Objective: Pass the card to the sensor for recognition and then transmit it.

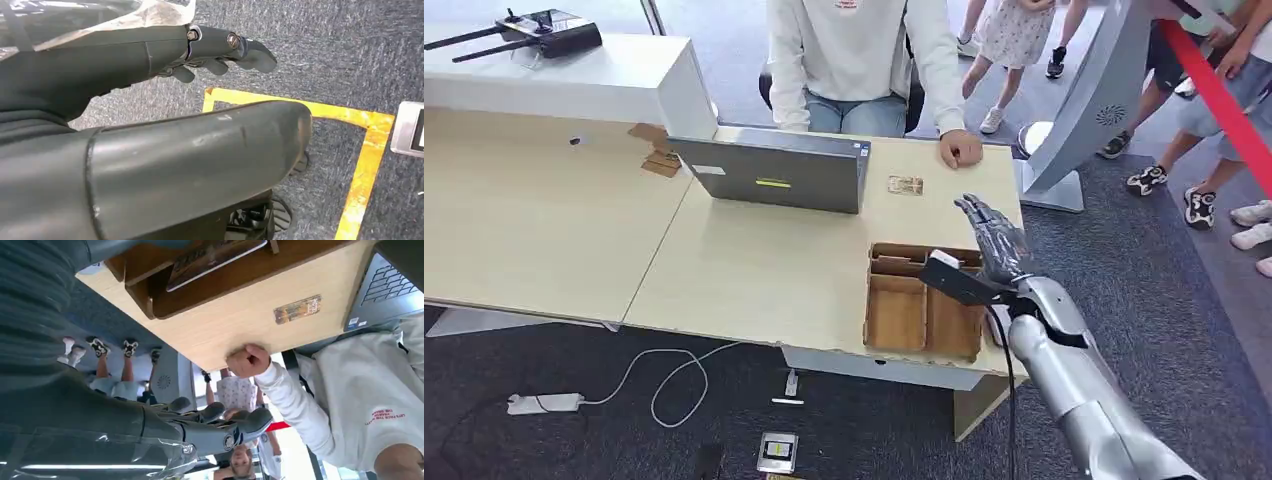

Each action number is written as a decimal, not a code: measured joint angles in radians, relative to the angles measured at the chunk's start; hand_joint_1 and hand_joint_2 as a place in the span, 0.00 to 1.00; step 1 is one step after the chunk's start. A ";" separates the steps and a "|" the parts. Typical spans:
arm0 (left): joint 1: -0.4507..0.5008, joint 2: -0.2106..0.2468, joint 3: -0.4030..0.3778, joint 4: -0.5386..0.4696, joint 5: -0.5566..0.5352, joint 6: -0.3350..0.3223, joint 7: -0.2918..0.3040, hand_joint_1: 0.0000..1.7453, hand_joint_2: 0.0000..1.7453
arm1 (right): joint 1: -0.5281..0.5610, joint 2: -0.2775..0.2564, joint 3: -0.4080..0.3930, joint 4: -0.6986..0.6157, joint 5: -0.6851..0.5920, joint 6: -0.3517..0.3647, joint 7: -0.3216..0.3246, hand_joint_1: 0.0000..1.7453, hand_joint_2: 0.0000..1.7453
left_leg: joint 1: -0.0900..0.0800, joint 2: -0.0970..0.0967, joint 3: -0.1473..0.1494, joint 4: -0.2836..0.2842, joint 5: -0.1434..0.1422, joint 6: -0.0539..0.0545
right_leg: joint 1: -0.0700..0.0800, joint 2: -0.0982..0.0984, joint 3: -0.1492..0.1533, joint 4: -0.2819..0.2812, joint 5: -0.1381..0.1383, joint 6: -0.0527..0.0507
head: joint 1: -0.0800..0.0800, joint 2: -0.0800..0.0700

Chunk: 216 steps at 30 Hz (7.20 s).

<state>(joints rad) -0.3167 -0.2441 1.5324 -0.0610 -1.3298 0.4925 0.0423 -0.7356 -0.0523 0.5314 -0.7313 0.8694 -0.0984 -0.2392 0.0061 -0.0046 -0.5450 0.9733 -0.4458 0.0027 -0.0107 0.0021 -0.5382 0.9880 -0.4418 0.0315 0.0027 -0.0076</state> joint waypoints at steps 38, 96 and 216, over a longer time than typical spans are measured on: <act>0.000 0.000 0.000 0.000 -0.025 0.004 -0.007 0.00 0.00 | 0.057 0.005 0.004 -0.001 0.057 0.030 0.004 0.00 1.00 | 0.000 0.000 0.000 0.000 0.000 0.000 | 0.000 0.000 0.000 0.000 0.000 0.000 | 0.000 0.000; 0.000 -0.001 0.000 0.000 -0.056 0.026 -0.004 0.00 0.00 | 0.041 0.014 0.000 0.025 0.051 -0.032 0.013 1.00 1.00 | 0.000 0.000 0.000 0.000 0.000 0.000 | 0.000 0.000 0.001 0.000 0.000 0.000 | 0.000 0.000; -0.016 0.030 -0.058 0.000 -0.206 0.011 0.041 0.00 0.00 | -0.389 0.126 -0.079 0.287 0.038 -0.348 -0.024 0.00 1.00 | -0.001 0.000 0.000 0.001 0.000 0.000 | -0.001 0.000 0.000 0.000 0.000 0.000 | 0.000 0.000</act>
<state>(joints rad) -0.3323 -0.2140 1.4744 -0.0614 -1.5354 0.5039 0.0836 -1.1245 0.0740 0.4528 -0.4440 0.9076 -0.4463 -0.2636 0.0056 -0.0046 -0.5452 0.9740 -0.4455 0.0028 -0.0114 0.0021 -0.5386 0.9882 -0.4413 0.0317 0.0026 -0.0076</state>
